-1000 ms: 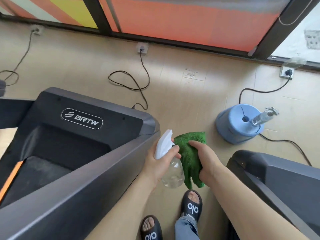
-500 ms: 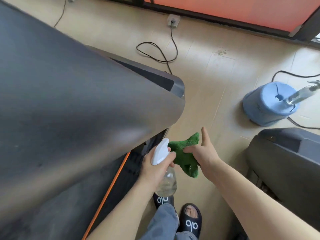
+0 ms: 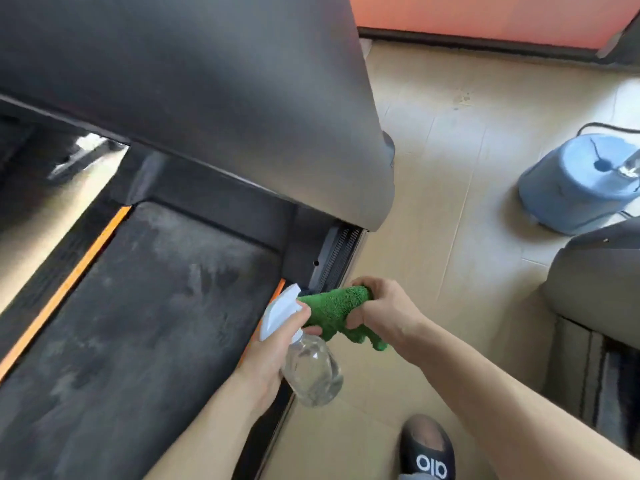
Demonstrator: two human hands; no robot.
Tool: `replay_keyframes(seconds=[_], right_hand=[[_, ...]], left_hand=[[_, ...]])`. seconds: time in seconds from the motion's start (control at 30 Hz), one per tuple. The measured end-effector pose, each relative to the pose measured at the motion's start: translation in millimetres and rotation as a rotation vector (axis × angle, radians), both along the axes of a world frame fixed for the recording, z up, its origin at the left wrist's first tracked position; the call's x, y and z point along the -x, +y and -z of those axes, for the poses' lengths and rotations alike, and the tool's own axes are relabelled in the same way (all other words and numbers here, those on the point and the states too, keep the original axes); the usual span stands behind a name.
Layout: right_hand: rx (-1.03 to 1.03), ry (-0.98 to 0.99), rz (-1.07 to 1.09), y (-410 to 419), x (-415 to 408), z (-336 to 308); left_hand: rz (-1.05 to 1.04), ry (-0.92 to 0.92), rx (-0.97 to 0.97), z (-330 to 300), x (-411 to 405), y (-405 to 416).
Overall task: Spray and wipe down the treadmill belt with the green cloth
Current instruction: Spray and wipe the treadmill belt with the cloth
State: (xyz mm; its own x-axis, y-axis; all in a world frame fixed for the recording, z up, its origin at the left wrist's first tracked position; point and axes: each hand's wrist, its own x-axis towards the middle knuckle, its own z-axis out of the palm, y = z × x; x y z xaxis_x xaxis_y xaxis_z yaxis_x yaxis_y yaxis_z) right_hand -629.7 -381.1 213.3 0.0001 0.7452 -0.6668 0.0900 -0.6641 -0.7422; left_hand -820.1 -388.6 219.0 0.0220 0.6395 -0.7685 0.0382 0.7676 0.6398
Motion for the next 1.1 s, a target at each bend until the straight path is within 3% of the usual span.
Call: replay_keyframes(seconds=[0.17,0.3,0.43,0.6,0.67,0.87,0.97,1.1], right_hand=[[-0.135,-0.022,-0.037,1.6,43.5,35.9],[-0.237,-0.355,-0.244,12.1,74.4,71.2],[-0.355,-0.511,-0.33,22.1,95.4,105.5],[-0.356,-0.775,-0.378,44.7,104.7,133.8],[-0.39,-0.788,-0.342,49.2,109.7,138.3],[-0.601,-0.58,-0.102,48.3,139.8,151.7],[-0.72,-0.644,-0.012,52.8,153.8,162.9],[-0.788,-0.764,-0.055,58.5,163.1,188.6]], left_hand=[[-0.073,-0.063,-0.017,27.5,49.2,-3.0],[-0.133,0.04,-0.168,53.3,80.2,-1.8],[-0.121,0.13,-0.288,79.7,101.8,4.9],[-0.264,0.19,-0.395,115.8,131.9,18.0],[-0.279,0.199,-0.404,128.7,144.6,19.4],[-0.365,0.187,-0.348,161.9,161.8,17.5],[-0.409,0.174,-0.328,171.6,167.6,18.4],[-0.415,0.13,-0.309,182.9,176.4,21.6]])
